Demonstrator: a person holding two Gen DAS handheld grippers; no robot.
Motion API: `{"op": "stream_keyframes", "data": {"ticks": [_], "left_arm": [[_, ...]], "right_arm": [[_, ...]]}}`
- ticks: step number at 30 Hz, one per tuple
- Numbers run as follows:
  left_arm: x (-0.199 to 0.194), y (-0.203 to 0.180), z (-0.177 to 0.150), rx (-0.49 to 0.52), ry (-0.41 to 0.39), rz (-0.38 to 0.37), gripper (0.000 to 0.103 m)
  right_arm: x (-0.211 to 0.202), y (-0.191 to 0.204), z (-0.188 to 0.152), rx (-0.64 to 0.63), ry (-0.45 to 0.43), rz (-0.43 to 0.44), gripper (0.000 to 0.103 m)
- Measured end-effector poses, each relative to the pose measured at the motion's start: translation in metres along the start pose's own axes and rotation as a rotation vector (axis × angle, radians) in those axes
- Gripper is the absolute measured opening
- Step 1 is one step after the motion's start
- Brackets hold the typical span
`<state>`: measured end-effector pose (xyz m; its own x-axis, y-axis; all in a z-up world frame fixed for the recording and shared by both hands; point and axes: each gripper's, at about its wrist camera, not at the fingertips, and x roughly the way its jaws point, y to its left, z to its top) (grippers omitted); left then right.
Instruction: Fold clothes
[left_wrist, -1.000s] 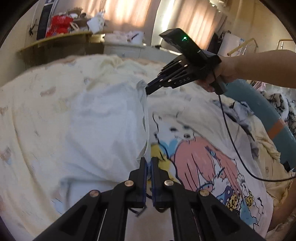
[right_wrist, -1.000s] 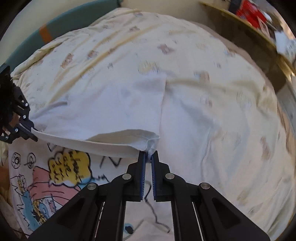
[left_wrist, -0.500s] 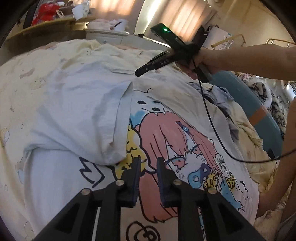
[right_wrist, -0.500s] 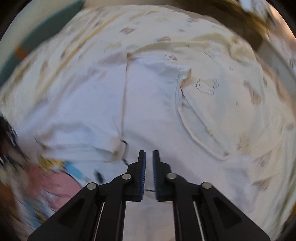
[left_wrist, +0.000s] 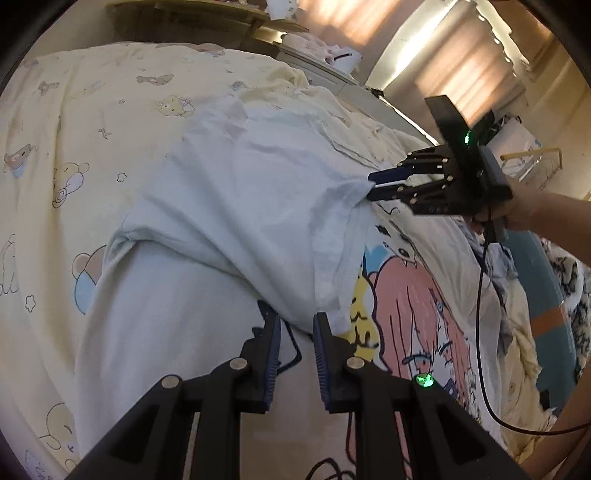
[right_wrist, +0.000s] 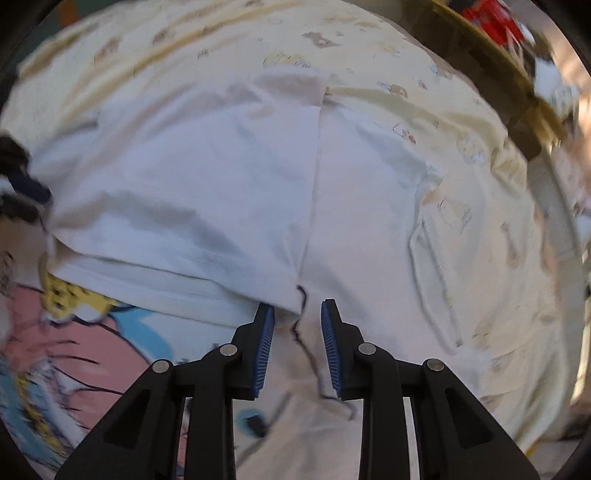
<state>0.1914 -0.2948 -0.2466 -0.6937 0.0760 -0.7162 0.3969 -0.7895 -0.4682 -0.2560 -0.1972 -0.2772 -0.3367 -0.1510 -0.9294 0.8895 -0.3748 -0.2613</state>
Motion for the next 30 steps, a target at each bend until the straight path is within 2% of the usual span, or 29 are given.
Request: {"op": "stream_keyframes", "data": {"ticks": [2,3,4,5,8,12,13,17,19,22,24,26,28,30], "left_arm": [[-0.001,0.001,0.001,-0.011,-0.005,-0.004,0.019],[0.000,0.001,0.001,-0.017,-0.003,-0.002,0.019],[0.001,0.002,0.000,-0.022,-0.002,0.000,0.019],[0.002,0.003,0.000,-0.027,0.000,0.001,0.019],[0.002,0.006,-0.003,-0.043,0.002,0.003,0.019],[0.002,0.009,-0.007,-0.052,0.011,-0.001,0.019],[0.003,0.009,-0.007,-0.054,0.015,-0.003,0.019],[0.005,0.011,-0.005,-0.064,0.011,-0.002,0.019],[0.004,0.014,-0.001,-0.063,0.001,0.025,0.019],[0.003,0.027,0.006,-0.105,-0.017,0.036,0.019],[0.002,0.039,0.011,-0.163,-0.031,0.013,0.019],[0.007,0.048,0.018,-0.185,-0.040,0.011,0.019],[0.011,0.056,0.026,-0.203,-0.048,0.011,0.019],[0.015,0.064,0.033,-0.225,-0.066,0.023,0.019]], "right_arm": [[-0.003,0.001,0.003,-0.030,-0.024,0.001,0.030],[-0.005,0.002,0.004,-0.044,-0.036,0.002,0.025],[-0.006,0.003,0.005,-0.066,-0.041,-0.011,0.008],[-0.006,0.004,0.004,-0.084,-0.039,-0.021,0.001],[-0.016,-0.003,-0.001,-0.099,-0.050,-0.033,0.000],[-0.019,-0.024,-0.015,-0.091,-0.025,-0.153,0.000],[-0.018,-0.031,-0.019,-0.069,-0.025,-0.157,0.000],[-0.008,-0.043,-0.029,0.007,0.048,-0.070,0.006],[-0.001,-0.044,-0.035,0.004,0.095,-0.093,0.021],[0.000,-0.056,-0.045,0.038,0.131,-0.116,0.021],[-0.009,-0.067,-0.050,0.107,0.109,-0.108,0.021],[-0.027,-0.072,-0.045,0.190,0.033,-0.081,0.021],[-0.045,-0.068,-0.031,0.255,-0.060,-0.042,0.021],[-0.052,-0.054,-0.009,0.273,-0.107,0.010,0.021]]}}
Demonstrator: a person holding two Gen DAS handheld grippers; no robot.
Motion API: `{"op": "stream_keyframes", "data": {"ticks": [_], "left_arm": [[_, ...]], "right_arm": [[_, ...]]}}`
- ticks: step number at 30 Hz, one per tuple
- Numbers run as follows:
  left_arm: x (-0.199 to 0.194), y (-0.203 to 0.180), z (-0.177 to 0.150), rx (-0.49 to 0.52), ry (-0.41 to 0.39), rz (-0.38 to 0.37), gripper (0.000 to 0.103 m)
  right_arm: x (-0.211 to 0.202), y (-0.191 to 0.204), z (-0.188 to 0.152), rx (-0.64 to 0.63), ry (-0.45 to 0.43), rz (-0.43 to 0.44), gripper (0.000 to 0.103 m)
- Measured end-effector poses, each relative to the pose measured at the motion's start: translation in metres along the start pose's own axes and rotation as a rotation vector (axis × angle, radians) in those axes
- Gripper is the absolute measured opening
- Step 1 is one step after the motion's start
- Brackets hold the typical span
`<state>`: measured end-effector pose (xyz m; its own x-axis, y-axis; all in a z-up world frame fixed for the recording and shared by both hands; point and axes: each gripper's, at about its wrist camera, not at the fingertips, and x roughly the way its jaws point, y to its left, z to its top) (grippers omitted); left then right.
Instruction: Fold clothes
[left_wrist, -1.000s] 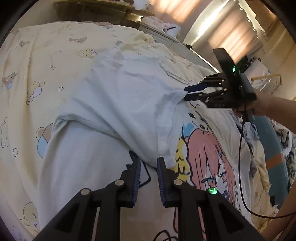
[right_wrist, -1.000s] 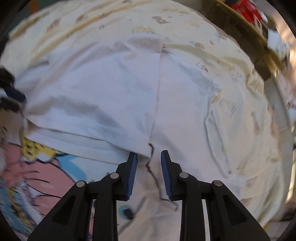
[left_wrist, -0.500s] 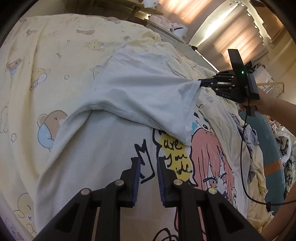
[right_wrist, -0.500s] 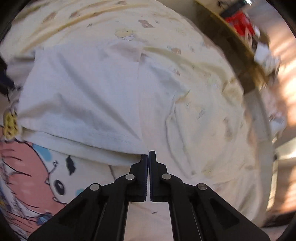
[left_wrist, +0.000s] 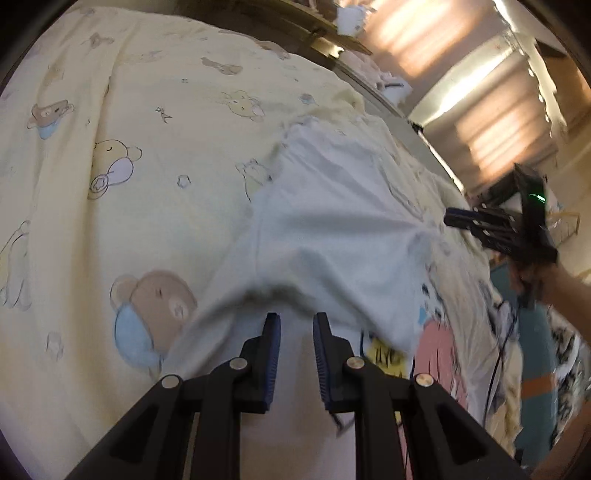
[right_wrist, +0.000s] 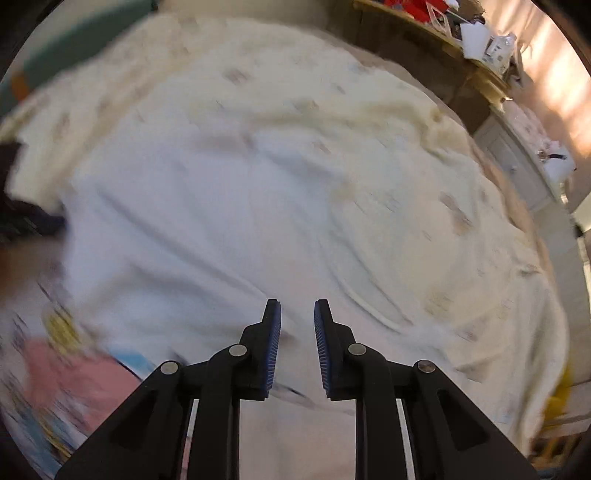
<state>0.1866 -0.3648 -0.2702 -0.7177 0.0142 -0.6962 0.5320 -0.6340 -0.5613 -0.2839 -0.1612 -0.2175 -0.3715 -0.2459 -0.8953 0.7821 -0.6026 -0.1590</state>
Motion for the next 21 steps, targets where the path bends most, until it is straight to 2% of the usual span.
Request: {"op": "stream_keyframes", "data": {"ticks": [2,5,8,11,16,19,21], "left_arm": [[0.002,0.008,0.009,-0.028,-0.026,-0.002,0.019],[-0.008,0.020,0.020,-0.085,-0.115,-0.014,0.019],[-0.011,0.033,0.019,-0.180,-0.137,-0.022,0.019],[-0.015,0.032,0.008,-0.151,-0.145,0.002,0.019],[-0.025,0.054,-0.007,-0.156,-0.099,0.014,0.019],[-0.033,0.051,-0.011,-0.142,-0.101,0.018,0.019],[-0.036,0.049,-0.012,-0.149,-0.110,0.005,0.020]], "right_arm": [[0.001,0.027,0.014,-0.020,-0.026,0.050,0.021],[0.012,0.064,0.026,-0.068,-0.022,0.085,0.021],[0.045,0.075,0.027,-0.076,0.051,0.092,0.021],[0.069,0.072,0.013,-0.106,0.155,0.099,0.021],[0.065,0.034,-0.008,-0.025,0.244,0.194,0.021],[0.036,0.038,-0.003,-0.037,0.179,0.204,0.024],[0.016,0.052,0.005,-0.038,0.120,0.247,0.024]]}}
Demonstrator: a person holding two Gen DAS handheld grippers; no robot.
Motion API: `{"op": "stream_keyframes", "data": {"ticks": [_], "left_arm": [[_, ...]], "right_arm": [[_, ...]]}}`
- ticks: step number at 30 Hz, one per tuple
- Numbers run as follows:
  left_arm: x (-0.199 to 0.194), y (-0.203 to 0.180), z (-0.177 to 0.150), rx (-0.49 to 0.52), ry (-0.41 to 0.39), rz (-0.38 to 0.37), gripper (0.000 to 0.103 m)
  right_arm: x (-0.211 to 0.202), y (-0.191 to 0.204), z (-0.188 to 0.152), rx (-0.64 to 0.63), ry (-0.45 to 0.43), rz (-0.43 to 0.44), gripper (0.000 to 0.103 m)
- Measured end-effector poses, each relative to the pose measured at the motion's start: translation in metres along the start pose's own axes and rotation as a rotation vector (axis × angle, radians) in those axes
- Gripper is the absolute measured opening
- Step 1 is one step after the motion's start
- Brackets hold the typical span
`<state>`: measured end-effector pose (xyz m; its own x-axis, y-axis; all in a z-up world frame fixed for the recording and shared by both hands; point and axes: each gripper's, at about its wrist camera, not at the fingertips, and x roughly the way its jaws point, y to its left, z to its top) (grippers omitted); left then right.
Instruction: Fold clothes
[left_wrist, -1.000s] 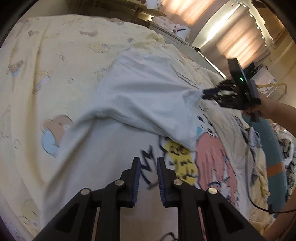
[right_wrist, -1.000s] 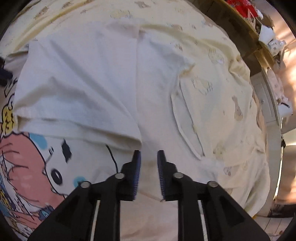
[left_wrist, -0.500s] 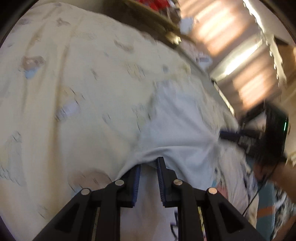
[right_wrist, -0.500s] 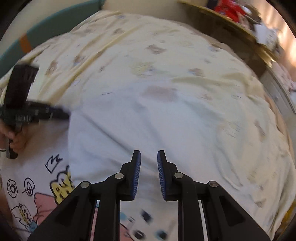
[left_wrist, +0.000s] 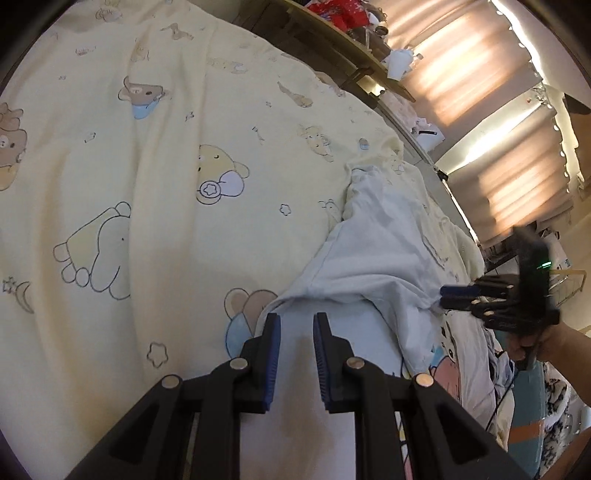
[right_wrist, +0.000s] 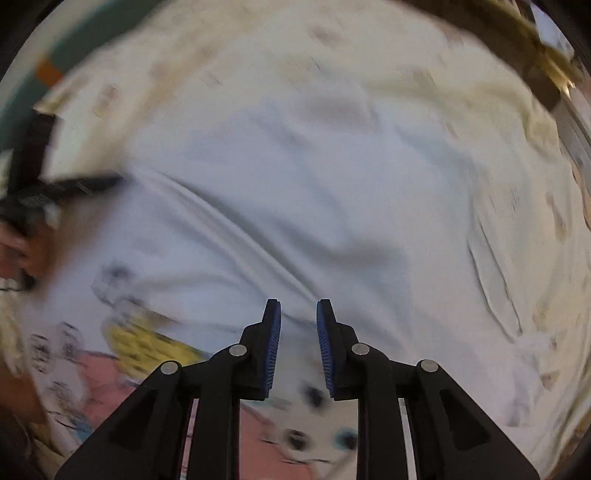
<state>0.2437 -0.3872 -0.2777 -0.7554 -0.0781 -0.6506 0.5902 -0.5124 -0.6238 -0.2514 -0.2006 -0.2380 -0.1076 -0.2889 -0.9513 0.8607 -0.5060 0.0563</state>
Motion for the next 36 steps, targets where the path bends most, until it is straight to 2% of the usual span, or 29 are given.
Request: {"op": "stream_keyframes", "data": {"ticks": [4,6,7,8,9,10,13,14,16,17,18,24,27,29,31,34,35,36], "left_arm": [[0.003,0.001,0.001,-0.013,-0.005,0.000,0.024],[0.004,0.004,0.002,-0.021,-0.006,-0.003,0.024],[0.004,0.004,0.002,-0.024,-0.007,-0.005,0.024],[0.004,0.005,0.002,-0.028,-0.008,-0.006,0.024],[0.003,0.006,0.002,-0.031,-0.008,-0.008,0.024],[0.004,0.005,0.002,-0.031,-0.009,-0.008,0.024],[0.006,0.005,0.002,-0.033,-0.009,-0.007,0.024],[0.006,0.005,0.003,-0.033,-0.009,-0.006,0.024],[0.007,0.006,0.005,-0.040,-0.010,-0.009,0.024],[0.007,0.008,0.006,-0.056,-0.015,-0.014,0.024],[0.007,0.010,0.008,-0.072,-0.020,-0.019,0.024],[0.009,0.023,0.015,-0.153,-0.044,-0.024,0.024],[0.010,0.022,0.016,-0.146,-0.046,-0.019,0.024],[0.010,0.023,0.016,-0.152,-0.048,-0.017,0.024],[0.006,0.024,0.016,-0.146,-0.053,-0.007,0.024],[-0.001,0.025,0.018,-0.131,-0.056,0.016,0.024],[-0.004,0.023,0.019,-0.119,-0.058,0.017,0.024],[-0.008,0.022,0.020,-0.106,-0.059,0.017,0.024]], "right_arm": [[-0.010,0.063,-0.007,-0.067,-0.042,0.070,0.029],[-0.005,0.093,-0.015,-0.130,-0.029,0.058,0.033],[-0.001,0.105,-0.020,-0.166,-0.015,0.036,0.037],[0.005,0.114,-0.027,-0.204,0.002,0.005,0.046],[0.010,0.117,-0.033,-0.235,0.013,-0.025,0.059],[0.014,0.117,-0.038,-0.264,0.010,-0.065,0.062],[0.018,0.127,-0.052,-0.373,-0.025,-0.210,0.060],[0.019,0.130,-0.055,-0.408,-0.040,-0.256,0.055],[0.020,0.132,-0.058,-0.444,-0.037,-0.311,0.016],[0.018,0.132,-0.059,-0.444,-0.030,-0.308,0.008],[0.016,0.131,-0.060,-0.446,-0.020,-0.308,0.005],[-0.024,0.140,-0.072,-0.475,-0.022,-0.214,0.004],[-0.027,0.145,-0.083,-0.489,0.034,-0.144,0.004],[-0.021,0.146,-0.092,-0.495,0.051,-0.140,0.004],[-0.013,0.140,-0.097,-0.457,0.103,-0.101,0.005],[-0.008,0.130,-0.107,-0.398,0.181,-0.016,0.010],[-0.012,0.127,-0.113,-0.404,0.185,-0.002,0.015],[-0.017,0.124,-0.118,-0.414,0.177,0.002,0.027]]}}
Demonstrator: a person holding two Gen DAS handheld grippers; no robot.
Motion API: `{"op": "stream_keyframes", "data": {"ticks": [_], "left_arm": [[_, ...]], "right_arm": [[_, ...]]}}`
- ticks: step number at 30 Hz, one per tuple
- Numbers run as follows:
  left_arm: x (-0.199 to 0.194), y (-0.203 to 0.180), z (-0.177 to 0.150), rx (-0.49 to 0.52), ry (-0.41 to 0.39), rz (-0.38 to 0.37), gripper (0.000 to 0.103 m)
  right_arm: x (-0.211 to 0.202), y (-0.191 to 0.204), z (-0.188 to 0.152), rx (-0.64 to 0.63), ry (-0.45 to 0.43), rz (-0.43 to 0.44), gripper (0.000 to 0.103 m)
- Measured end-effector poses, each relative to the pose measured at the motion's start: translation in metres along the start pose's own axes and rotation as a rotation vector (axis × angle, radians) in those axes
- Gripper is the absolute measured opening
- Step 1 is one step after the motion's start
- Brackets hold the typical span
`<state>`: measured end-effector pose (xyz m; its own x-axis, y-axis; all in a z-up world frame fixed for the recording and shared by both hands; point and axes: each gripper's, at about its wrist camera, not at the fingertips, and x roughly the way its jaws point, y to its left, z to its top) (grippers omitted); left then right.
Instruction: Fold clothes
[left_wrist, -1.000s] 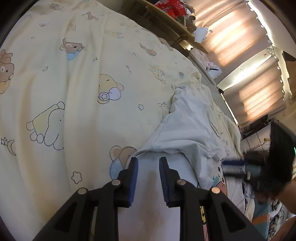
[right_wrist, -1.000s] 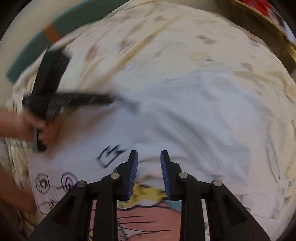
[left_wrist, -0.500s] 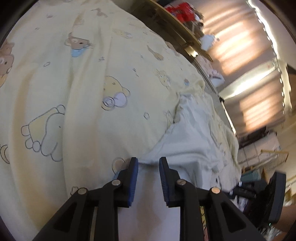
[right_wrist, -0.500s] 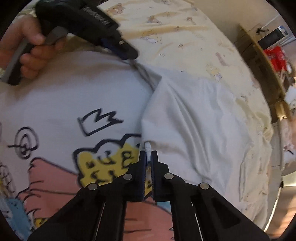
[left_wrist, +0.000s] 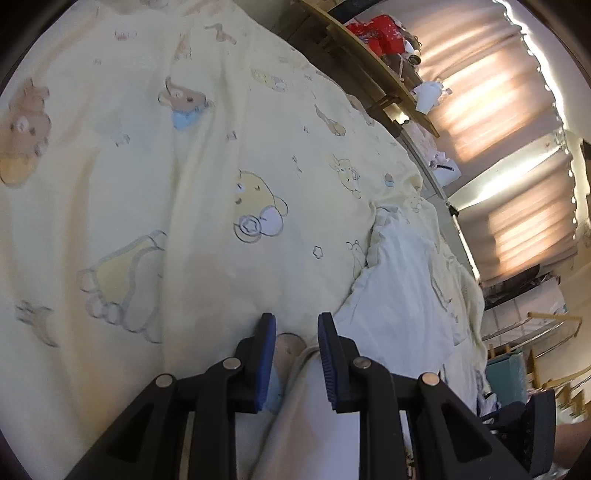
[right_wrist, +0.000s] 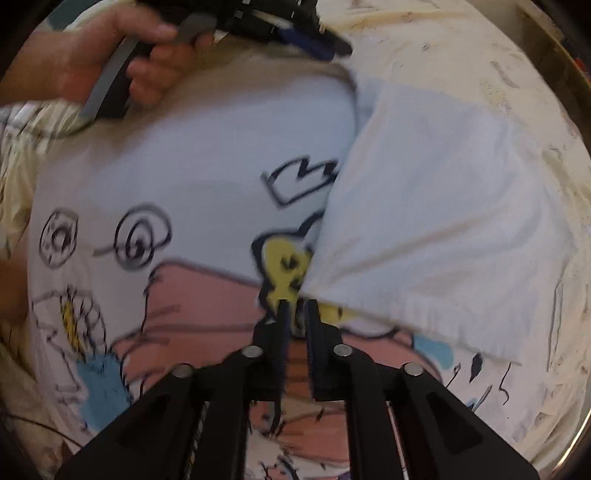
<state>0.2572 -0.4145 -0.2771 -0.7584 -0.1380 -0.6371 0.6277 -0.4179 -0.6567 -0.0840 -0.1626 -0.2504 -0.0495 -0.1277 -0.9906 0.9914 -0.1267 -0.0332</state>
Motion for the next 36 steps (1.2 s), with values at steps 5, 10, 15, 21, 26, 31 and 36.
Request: {"op": "stream_keyframes", "data": {"ticks": [5,10,15,21,26,31,36], "left_arm": [[-0.003,-0.046,0.001,0.181,0.016,-0.085,0.024],[0.030,-0.083,-0.004,0.288,0.078,-0.102,0.024],[0.068,-0.076,-0.013,0.290,0.174,0.030,0.024],[0.072,-0.072,-0.030,0.373,0.193,0.075,0.024],[0.071,-0.068,-0.034,0.384,0.204,0.065,0.024],[0.074,-0.067,-0.038,0.413,0.198,0.073,0.024],[0.076,-0.069,-0.038,0.433,0.178,0.085,0.023]], "right_arm": [[-0.046,-0.040,-0.019,0.087,-0.198,0.026,0.024],[-0.060,-0.156,0.008,0.390,-0.324,-0.060,0.017],[-0.041,-0.268,0.068,0.587,-0.360,-0.001,0.016],[0.014,-0.284,0.116,0.519,-0.173,-0.080,0.011],[-0.004,-0.330,0.102,0.639,-0.195,-0.258,0.013],[-0.038,-0.321,0.089,0.592,-0.307,-0.140,0.013],[-0.019,-0.280,0.112,0.474,-0.261,-0.029,0.014]]}}
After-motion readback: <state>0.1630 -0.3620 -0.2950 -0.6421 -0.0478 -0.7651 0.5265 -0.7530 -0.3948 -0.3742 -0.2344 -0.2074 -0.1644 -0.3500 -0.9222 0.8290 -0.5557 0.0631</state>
